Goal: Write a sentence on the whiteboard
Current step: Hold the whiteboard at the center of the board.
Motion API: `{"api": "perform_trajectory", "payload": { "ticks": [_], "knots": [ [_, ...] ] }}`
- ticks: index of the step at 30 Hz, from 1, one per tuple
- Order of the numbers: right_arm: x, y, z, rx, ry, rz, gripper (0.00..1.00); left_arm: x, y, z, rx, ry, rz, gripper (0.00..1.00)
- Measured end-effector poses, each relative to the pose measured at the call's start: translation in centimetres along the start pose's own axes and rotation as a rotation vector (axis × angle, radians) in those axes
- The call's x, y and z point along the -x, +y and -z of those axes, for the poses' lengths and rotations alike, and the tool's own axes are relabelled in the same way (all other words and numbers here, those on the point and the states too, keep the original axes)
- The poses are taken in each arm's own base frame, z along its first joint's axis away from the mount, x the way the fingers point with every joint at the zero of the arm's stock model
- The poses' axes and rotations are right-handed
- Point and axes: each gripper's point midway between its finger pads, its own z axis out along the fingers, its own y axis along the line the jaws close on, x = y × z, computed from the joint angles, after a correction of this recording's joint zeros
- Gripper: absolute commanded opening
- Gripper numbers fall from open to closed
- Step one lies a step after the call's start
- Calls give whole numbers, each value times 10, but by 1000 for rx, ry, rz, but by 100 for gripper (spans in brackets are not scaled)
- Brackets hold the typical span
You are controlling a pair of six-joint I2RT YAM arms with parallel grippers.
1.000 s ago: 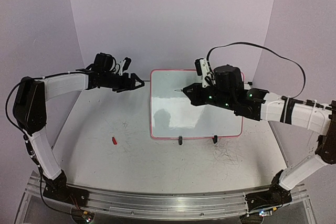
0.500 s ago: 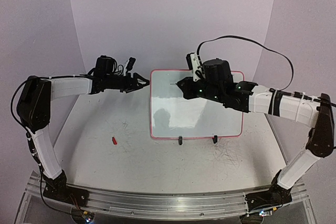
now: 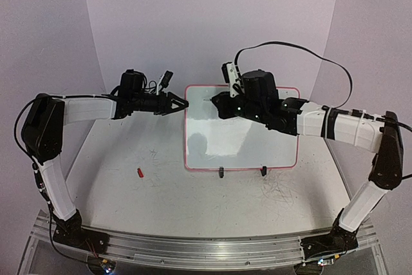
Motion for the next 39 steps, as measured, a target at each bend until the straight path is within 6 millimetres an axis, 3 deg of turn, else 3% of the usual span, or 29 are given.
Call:
{"api": "perform_trajectory", "payload": {
  "ticks": [5,9,20,29,39],
  "knots": [
    [1,6,-11,-11,-14,3,0,1,-2,0,-12,-2,-11,36],
    [-4,5,-17,-40,-12,9,0,1,-3,0,-21,-4,-20,33],
    [0,8,-16,-57,-35,10,0,-8,6,-3,6,-9,-13,45],
    [-1,7,-16,-60,-37,14,0,-17,35,1,135,-40,26,53],
    [0,6,-13,-62,-39,14,0,-11,26,-4,55,-44,54,45]
  ]
}}
